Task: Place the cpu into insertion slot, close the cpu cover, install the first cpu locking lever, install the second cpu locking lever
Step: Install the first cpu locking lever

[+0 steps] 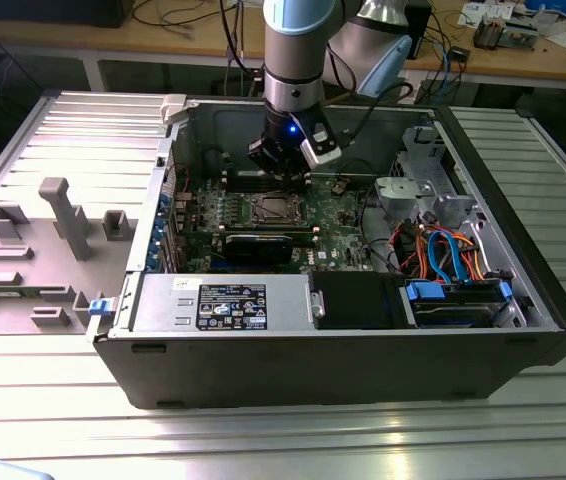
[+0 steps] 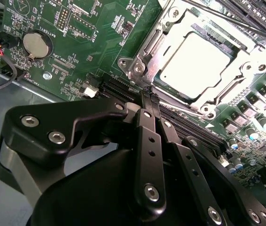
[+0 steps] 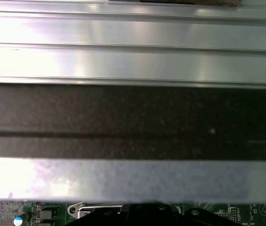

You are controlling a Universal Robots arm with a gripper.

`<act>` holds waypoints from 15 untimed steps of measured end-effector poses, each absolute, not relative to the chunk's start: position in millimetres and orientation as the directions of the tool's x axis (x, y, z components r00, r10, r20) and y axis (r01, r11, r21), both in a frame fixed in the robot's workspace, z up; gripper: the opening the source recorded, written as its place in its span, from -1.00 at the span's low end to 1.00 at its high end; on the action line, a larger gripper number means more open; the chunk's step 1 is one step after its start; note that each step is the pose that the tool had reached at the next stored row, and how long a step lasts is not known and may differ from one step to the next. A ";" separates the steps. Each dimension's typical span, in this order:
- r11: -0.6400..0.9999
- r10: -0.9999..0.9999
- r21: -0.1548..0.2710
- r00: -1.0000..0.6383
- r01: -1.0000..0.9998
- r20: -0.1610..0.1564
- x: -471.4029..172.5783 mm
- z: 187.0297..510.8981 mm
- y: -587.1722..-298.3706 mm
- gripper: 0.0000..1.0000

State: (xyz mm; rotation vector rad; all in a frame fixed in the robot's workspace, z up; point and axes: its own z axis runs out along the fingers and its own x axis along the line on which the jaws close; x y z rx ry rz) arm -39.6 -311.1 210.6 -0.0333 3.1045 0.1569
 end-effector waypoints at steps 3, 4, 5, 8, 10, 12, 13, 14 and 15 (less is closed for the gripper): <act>0.995 -0.020 0.100 -0.999 -0.023 -0.034 -39.6 210.6 -311.1 -0.79; 0.995 -0.020 0.100 -0.999 -0.023 -0.034 -39.6 210.5 -311.1 -0.79; 0.995 -0.020 0.100 -0.999 -0.023 -0.034 -39.7 209.8 -311.1 -0.79; 0.995 -0.020 0.100 -0.999 -0.023 -0.034 -40.3 209.5 -311.1 -0.79; 0.995 -0.020 0.100 -0.999 -0.023 -0.034 -40.4 209.4 -311.1 -0.79; 0.995 -0.020 0.097 -0.999 -0.023 -0.034 -40.4 209.2 -310.9 -0.79; 0.995 -0.020 0.093 -0.999 -0.023 -0.034 -40.4 209.3 -311.0 -0.79; 0.996 -0.020 0.089 -0.999 -0.023 -0.034 -40.3 209.2 -311.0 -0.79; 0.996 -0.020 0.086 -0.999 -0.023 -0.034 -40.2 209.0 -310.8 -0.79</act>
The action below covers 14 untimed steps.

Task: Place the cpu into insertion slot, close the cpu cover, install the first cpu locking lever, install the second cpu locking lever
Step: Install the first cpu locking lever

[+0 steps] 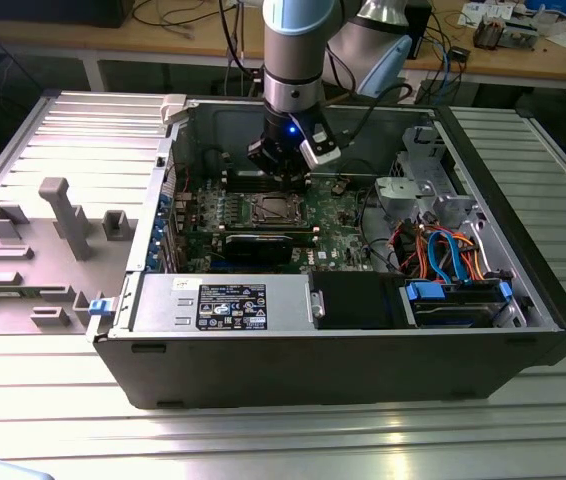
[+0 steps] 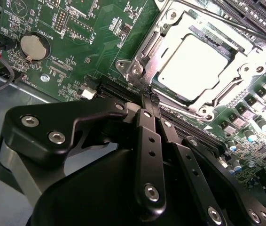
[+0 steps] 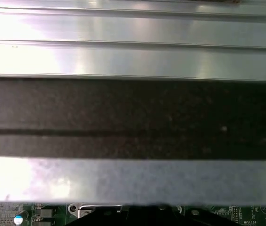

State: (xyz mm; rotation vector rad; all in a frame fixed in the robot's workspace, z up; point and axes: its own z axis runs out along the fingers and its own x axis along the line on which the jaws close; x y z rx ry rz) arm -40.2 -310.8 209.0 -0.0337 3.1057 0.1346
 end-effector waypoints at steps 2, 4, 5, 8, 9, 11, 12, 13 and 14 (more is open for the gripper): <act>0.996 -0.020 0.084 -0.999 -0.023 -0.034 -40.0 208.7 -310.0 -0.79; 0.996 -0.020 0.084 -0.999 -0.023 -0.034 -39.6 208.4 -309.3 -0.79; 0.996 -0.020 0.084 -0.999 -0.023 -0.033 -39.1 207.9 -308.9 -0.79; 0.996 -0.020 0.083 -0.999 -0.023 -0.032 -38.3 206.4 -308.4 -0.79; 0.996 -0.020 0.083 -0.999 -0.023 -0.032 -38.3 205.9 -308.4 -0.79; 0.996 -0.020 0.083 -0.999 -0.023 -0.032 -38.3 205.2 -308.5 -0.79; 0.996 -0.020 0.082 -0.999 -0.023 -0.032 -38.3 205.0 -308.4 -0.79; 0.996 -0.021 0.081 -0.999 -0.023 -0.032 -38.2 204.9 -308.4 -0.79; 0.997 -0.021 0.076 -0.999 -0.023 -0.032 -38.3 204.8 -308.4 -0.79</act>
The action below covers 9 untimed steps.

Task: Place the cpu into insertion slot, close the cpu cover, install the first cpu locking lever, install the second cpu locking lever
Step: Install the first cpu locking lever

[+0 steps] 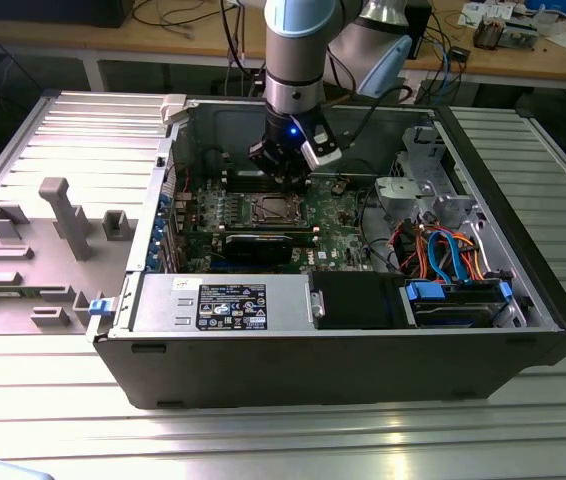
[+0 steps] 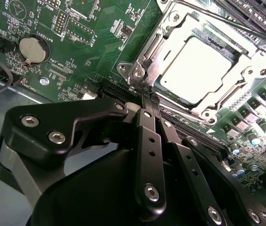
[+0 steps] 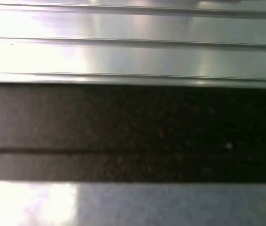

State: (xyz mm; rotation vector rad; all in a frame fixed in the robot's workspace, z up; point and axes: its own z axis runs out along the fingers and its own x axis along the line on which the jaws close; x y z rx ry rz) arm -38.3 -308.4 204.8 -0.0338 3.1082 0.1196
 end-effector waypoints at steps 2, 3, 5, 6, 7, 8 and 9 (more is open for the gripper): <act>0.997 -0.021 0.069 -0.999 -0.023 -0.032 -38.2 205.0 -308.4 -0.79; 0.998 -0.021 0.066 -0.999 -0.023 -0.031 -38.2 204.9 -308.4 -0.79; 0.998 -0.021 0.062 -0.999 -0.023 -0.031 -38.2 204.6 -308.4 -0.79; 0.998 -0.021 0.061 -0.999 -0.023 -0.031 -38.2 204.4 -308.4 -0.79; 0.998 -0.021 0.059 -0.999 -0.023 -0.031 -38.2 204.1 -308.4 -0.79; 0.998 -0.021 0.058 -0.999 -0.023 -0.031 -38.2 203.8 -308.4 -0.79; 0.998 -0.021 0.056 -0.999 -0.023 -0.031 -38.2 203.4 -308.4 -0.79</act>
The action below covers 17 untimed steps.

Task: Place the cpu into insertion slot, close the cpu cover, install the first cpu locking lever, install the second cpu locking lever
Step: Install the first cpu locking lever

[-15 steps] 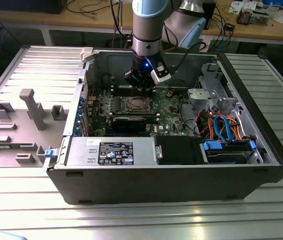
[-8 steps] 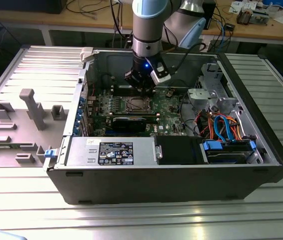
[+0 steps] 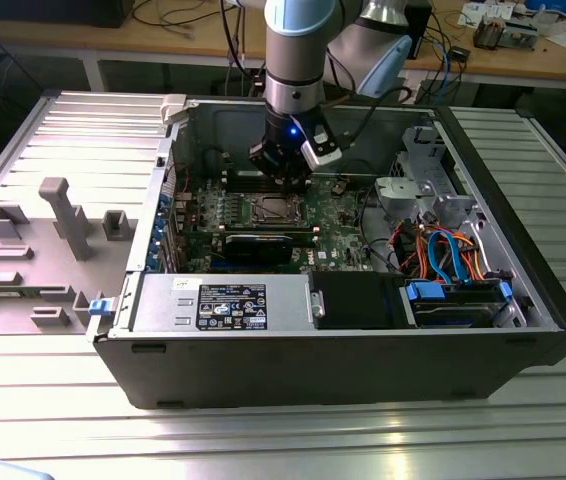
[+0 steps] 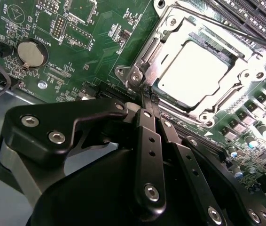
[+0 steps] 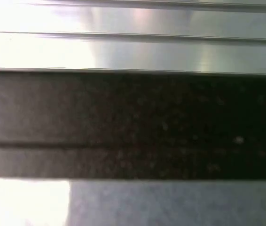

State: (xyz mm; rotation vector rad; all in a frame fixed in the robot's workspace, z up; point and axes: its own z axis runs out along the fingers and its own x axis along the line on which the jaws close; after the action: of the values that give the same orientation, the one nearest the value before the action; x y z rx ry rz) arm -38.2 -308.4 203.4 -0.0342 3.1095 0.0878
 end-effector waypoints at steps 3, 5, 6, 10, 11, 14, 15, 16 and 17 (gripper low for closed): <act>0.998 -0.021 0.054 -0.999 -0.023 -0.031 -38.2 203.0 -308.3 -0.79; 0.998 -0.021 0.055 -0.999 -0.023 -0.031 -38.2 202.8 -308.3 -0.79; 0.998 -0.021 0.057 -0.999 -0.023 -0.031 -38.3 202.7 -308.3 -0.79; 0.997 -0.020 0.080 -0.999 -0.023 -0.032 -38.2 202.3 -308.2 -0.79; 0.997 -0.020 0.080 -0.999 -0.023 -0.032 -38.2 202.6 -308.2 -0.79; 0.997 -0.020 0.074 -0.999 -0.023 -0.032 -38.2 204.1 -308.1 -0.79; 0.997 -0.021 0.072 -0.999 -0.023 -0.031 -38.1 204.9 -308.1 -0.79; 0.997 -0.021 0.071 -0.999 -0.023 -0.032 -38.1 205.8 -308.1 -0.79; 0.997 -0.021 0.067 -0.999 -0.023 -0.032 -38.2 206.6 -308.1 -0.79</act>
State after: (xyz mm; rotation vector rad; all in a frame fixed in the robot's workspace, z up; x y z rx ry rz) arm -38.2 -308.1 206.6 -0.0339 3.1088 0.1053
